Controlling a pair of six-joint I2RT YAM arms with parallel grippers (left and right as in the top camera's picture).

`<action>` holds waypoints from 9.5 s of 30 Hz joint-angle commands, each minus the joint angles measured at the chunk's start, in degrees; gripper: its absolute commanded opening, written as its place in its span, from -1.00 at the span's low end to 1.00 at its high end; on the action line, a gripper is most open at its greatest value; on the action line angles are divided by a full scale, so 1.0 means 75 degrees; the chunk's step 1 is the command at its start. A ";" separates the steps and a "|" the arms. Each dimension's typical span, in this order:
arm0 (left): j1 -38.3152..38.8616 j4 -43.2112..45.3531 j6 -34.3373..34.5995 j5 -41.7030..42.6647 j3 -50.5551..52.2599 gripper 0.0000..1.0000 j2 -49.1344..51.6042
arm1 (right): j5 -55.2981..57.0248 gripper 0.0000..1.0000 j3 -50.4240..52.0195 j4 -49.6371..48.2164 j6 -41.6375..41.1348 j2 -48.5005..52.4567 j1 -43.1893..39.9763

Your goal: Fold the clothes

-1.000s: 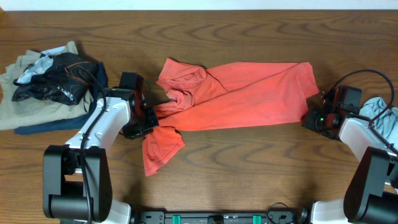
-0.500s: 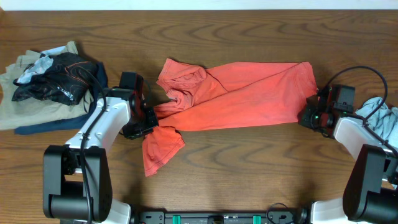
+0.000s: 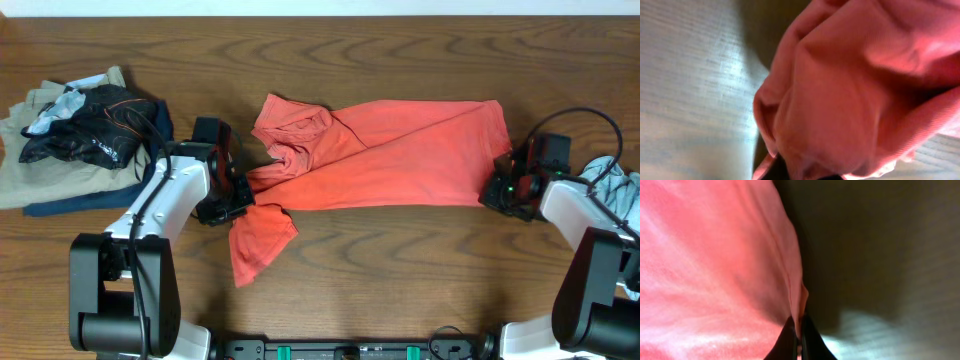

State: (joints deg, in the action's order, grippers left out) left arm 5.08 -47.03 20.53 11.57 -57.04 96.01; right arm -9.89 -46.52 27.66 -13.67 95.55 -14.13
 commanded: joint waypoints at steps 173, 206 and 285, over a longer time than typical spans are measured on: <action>-0.2238 -0.3856 -0.2521 0.2107 -0.0035 -0.88 -0.1090 | 0.3177 -0.97 -0.4188 0.7242 -0.0609 0.1396 -0.2171; -0.1361 0.4083 -0.0289 0.4345 -0.0032 -0.87 -0.0490 | 0.0017 -0.97 -0.4188 0.2090 -0.0058 0.1026 -0.1824; 0.0848 0.3217 -0.0571 -0.1090 0.1970 -0.08 -0.0052 | 0.0947 -0.90 -0.1230 0.0740 0.0061 0.1032 -0.1364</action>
State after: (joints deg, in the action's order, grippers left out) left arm 11.38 -23.64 16.69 7.64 -45.12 92.99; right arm -4.27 -57.30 32.49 -13.39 103.09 -24.77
